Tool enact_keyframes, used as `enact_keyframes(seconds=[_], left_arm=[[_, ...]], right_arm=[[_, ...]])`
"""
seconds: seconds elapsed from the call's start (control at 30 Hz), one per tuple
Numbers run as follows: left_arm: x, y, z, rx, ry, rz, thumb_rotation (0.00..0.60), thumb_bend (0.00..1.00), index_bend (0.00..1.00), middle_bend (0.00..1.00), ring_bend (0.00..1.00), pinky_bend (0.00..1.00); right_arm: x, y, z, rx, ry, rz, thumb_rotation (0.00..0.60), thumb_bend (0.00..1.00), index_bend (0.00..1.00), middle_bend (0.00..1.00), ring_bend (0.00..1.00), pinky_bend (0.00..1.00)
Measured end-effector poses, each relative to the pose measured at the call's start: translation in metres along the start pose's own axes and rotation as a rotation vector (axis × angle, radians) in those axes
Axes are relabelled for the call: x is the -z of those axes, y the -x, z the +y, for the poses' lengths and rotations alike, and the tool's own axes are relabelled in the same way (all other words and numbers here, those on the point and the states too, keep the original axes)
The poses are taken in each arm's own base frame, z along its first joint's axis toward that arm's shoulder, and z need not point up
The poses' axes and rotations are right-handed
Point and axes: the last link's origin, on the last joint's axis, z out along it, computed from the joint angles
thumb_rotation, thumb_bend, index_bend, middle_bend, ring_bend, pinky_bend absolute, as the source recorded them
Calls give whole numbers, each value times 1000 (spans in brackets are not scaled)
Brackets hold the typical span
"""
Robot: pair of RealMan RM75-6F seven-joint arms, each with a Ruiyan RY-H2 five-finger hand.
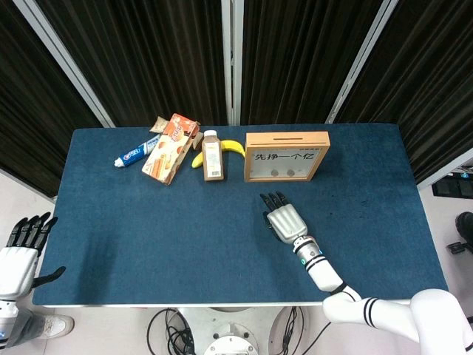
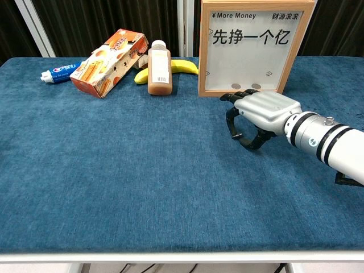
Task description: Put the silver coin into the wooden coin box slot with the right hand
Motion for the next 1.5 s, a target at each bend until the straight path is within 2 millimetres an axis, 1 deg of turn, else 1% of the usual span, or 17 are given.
enact_keyframes(seconds=[0.27, 0.33, 0.47, 0.53, 0.83, 1.37, 1.5], left_arm=[[0, 1, -1, 1, 1, 0, 600, 124, 25, 0, 0, 0], [1, 1, -1, 1, 1, 1, 600, 124, 25, 0, 0, 0], [1, 1, -1, 0, 0, 1, 600, 124, 26, 0, 0, 0], [1, 1, -1, 0, 0, 2, 600, 124, 26, 0, 0, 0], [1, 1, 0, 1, 4, 3, 600, 124, 25, 0, 0, 0], [0, 1, 1, 6, 4, -5, 600, 124, 26, 0, 0, 0], [0, 1, 1, 4, 4, -5, 600, 124, 25, 0, 0, 0]], right_arm=[[0, -1, 1, 10, 4, 13, 600, 346, 524, 0, 0, 0], [0, -1, 2, 11, 4, 13, 600, 346, 509, 0, 0, 0], [1, -1, 2, 11, 0, 12, 600, 345, 442, 0, 0, 0], [1, -2, 1, 9, -2, 14, 600, 345, 424, 0, 0, 0], [2, -4, 2, 9, -10, 27, 600, 348, 406, 0, 0, 0], [2, -4, 3, 17, -4, 41, 600, 385, 571, 1, 0, 0], [2, -5, 2, 15, -2, 45, 600, 388, 627, 4, 0, 0]])
